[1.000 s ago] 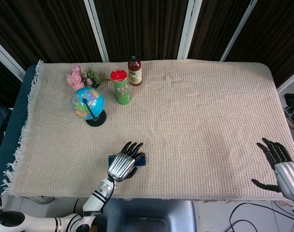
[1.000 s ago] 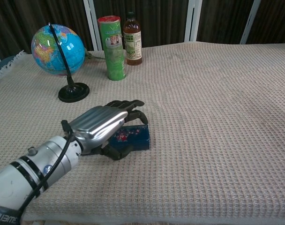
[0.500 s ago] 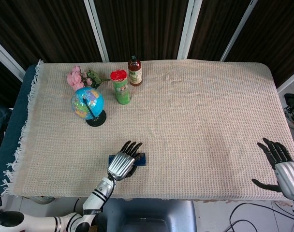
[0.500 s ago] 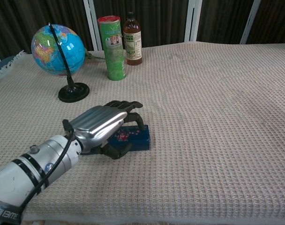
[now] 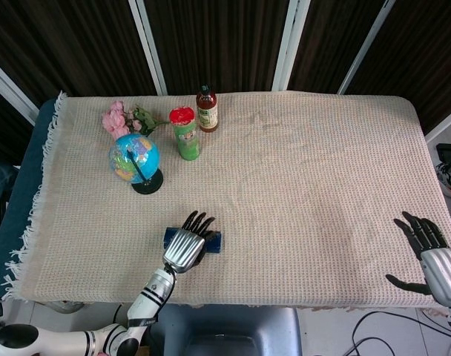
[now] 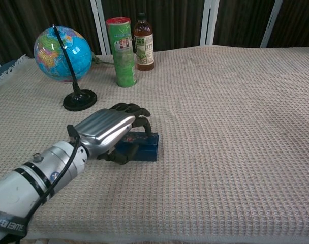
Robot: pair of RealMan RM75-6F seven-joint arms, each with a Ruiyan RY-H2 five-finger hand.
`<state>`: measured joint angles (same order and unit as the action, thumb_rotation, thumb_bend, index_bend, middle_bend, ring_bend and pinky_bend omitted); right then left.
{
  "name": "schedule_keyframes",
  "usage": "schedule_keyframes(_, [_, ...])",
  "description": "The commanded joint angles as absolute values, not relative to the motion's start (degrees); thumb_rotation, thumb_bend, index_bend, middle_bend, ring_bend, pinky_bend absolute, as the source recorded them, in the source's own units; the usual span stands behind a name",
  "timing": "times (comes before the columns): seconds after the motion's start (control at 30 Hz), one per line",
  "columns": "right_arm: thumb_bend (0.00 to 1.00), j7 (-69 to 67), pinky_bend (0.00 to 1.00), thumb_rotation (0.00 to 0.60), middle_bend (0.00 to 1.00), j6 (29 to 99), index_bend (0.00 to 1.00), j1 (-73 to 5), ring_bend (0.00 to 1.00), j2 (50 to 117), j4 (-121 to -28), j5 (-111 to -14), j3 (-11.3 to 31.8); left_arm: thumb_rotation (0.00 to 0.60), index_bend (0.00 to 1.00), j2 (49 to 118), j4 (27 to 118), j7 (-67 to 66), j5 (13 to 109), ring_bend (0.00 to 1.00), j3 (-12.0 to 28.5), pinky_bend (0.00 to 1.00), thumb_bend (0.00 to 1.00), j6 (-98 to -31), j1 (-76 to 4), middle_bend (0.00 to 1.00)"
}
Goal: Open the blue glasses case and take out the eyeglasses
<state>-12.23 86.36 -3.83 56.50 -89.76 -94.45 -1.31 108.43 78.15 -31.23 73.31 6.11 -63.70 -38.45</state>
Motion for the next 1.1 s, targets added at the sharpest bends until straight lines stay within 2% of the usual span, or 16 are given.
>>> schedule_keyframes(0.03, [0.18,-12.26,0.0,0.6,0.0,86.4,0.0,-3.82,0.0,56.5,-89.71,-94.54,-1.35,0.6,0.55,108.93,77.16,-30.75,74.18,0.0,6.27,0.0,0.57,-64.24,-38.47,0.13])
schedule_keyframes(0.27, [0.18,-12.61,0.0,0.6,0.0,86.51,0.0,-3.77,0.0,56.4,-89.69,-94.52,-1.33,0.6,0.57,110.07,74.71,-29.73,75.26,0.0,7.51,0.0,0.58,-64.59,-39.13,0.14])
schedule_keyframes(0.53, [0.18,-13.92,0.0,0.6,0.0,86.91,0.0,-3.64,0.0,56.09,-89.36,-94.18,-1.1,0.6,0.54,114.18,65.77,-27.64,74.37,0.0,12.64,0.0,0.57,-62.68,-43.08,0.14])
schedule_keyframes(0.6, [0.18,-14.25,0.0,0.6,0.0,86.85,0.0,-3.68,0.0,56.01,-89.26,-93.94,-0.98,0.6,0.45,114.84,64.21,-27.15,74.15,0.0,13.19,0.0,0.55,-62.35,-43.63,0.12])
schedule_keyframes(0.7, [0.18,-14.38,0.0,0.6,0.0,86.64,0.0,-3.79,0.0,55.97,-89.2,-93.76,-0.88,0.6,0.23,115.59,62.43,-26.56,73.74,0.0,13.63,0.0,0.48,-61.85,-44.15,0.11])
schedule_keyframes(0.77, [0.18,-14.28,0.0,0.6,0.0,86.57,0.0,-3.82,0.0,55.97,-89.2,-93.85,-0.92,0.6,0.12,115.71,61.93,-26.05,73.55,0.0,13.75,0.0,0.44,-61.54,-44.31,0.1])
schedule_keyframes(0.83, [0.18,-14.08,0.0,0.6,0.0,86.55,0.0,-3.82,0.0,56.03,-89.22,-93.98,-0.98,0.6,0.07,115.49,62.11,-25.48,73.54,0.0,13.74,0.0,0.43,-61.57,-44.24,0.1])
schedule_keyframes(0.93, [0.18,-13.83,0.0,0.6,0.0,86.65,0.0,-3.77,0.0,56.16,-89.26,-93.95,-0.94,0.6,0.11,113.61,65.21,-24.73,74.28,0.0,13.15,0.01,0.43,-62.55,-43.43,0.1])
schedule_keyframes(1.1, [0.18,-13.09,0.0,0.6,0.0,86.46,0.0,-3.84,0.0,56.34,-89.48,-94.18,-1.05,0.6,0.29,107.91,73.57,-25.2,75.14,0.0,11.68,0.02,0.55,-64.01,-41.33,0.11])
